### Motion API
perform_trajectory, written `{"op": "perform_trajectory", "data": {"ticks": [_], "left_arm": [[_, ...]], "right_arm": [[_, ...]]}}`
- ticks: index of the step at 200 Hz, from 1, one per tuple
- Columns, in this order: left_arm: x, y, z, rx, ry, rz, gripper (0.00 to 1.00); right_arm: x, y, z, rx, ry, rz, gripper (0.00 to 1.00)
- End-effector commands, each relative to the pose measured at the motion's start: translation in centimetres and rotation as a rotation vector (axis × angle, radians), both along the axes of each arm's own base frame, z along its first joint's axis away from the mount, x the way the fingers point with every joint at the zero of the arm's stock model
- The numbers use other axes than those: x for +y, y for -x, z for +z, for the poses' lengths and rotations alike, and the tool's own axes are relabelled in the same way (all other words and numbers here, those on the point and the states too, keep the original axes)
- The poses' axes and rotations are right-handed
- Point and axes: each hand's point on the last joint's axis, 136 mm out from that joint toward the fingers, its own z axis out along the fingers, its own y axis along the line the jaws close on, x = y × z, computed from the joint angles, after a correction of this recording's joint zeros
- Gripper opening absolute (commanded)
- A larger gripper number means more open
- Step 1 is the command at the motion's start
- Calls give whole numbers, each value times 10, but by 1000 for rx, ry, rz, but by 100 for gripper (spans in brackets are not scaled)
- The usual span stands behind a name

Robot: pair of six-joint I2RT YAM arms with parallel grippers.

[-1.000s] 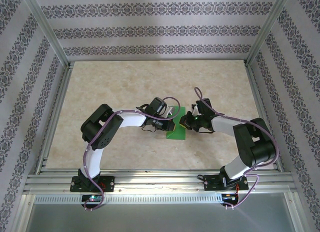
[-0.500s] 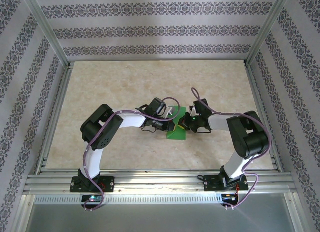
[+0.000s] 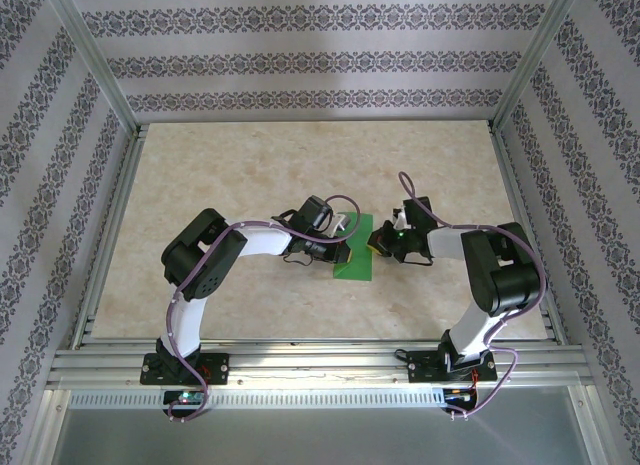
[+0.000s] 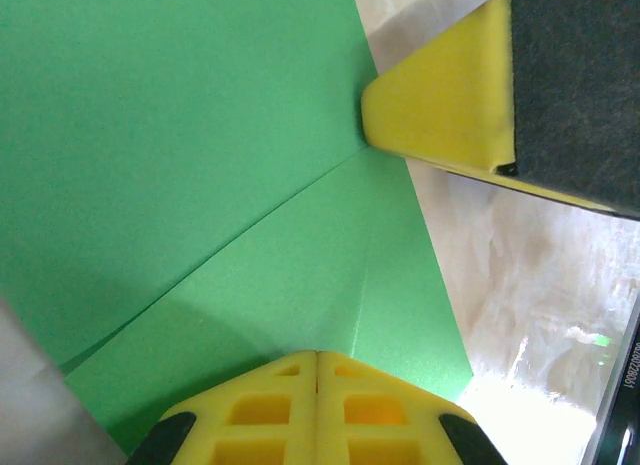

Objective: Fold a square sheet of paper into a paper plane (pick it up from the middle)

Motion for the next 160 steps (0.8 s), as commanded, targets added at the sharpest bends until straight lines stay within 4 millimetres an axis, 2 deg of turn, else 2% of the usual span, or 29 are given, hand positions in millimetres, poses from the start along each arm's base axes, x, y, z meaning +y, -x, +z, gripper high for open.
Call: {"op": "perform_trajectory", "data": {"ticks": [1,36,51,66,80,104,122,141,160], "left_arm": [[26,28,-44,100,-138,-10,0],[25,28,-43,100,-134,-11,0],[24,27,-42,100,-130,-10,0],[24,27,-41,98,-129,-10,0],[23,26,-40,98,-126,-9,0],[23,26,-40,99,-123,-8,0],[22,26,-40,100,-117,-6,0],[20,25,-36,97,-109,-9,0],[18,24,-29,92,-96,-8,0]], "right_arm": [[-25,-2,-9,-17,82,-53,3],[-10,-6,30,-123,37,-16,6],[-1,-2,40,-149,16,16,6],[13,3,42,-136,-24,63,6],[25,8,37,-116,-30,101,5],[33,12,20,-67,-17,122,3],[26,12,3,-24,12,107,3],[10,18,-16,24,86,84,2],[4,25,-25,48,101,78,1]]}}
